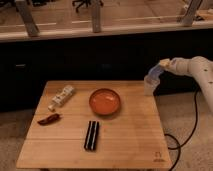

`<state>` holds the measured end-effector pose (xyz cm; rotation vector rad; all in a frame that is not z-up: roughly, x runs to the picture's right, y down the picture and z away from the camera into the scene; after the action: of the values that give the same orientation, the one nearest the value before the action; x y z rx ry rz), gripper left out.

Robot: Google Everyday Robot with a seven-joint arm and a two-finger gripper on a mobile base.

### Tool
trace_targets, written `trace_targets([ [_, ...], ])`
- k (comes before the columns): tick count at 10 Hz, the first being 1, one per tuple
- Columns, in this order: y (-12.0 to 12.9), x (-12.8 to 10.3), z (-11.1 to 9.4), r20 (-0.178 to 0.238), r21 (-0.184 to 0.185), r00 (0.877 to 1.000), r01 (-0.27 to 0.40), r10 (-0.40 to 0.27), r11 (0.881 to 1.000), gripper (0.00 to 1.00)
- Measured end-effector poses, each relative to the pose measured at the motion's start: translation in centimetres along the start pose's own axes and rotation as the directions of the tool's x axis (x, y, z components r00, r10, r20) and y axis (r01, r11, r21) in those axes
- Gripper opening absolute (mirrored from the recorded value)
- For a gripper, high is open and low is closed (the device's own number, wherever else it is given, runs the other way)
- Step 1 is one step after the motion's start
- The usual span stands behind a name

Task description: Place the white sponge in the ceramic cup

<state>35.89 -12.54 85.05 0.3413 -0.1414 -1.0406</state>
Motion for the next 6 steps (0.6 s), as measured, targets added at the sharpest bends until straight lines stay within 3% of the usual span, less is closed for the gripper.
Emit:
trace_targets([
  [2,-0.5,-0.9,0.2,0.004,-0.001,1.0,0.028,-0.028,1.0,0.0],
  [6,-1.5,-1.8,0.1,-0.045,-0.036,0.992,0.12,-0.121,0.992,0.0],
])
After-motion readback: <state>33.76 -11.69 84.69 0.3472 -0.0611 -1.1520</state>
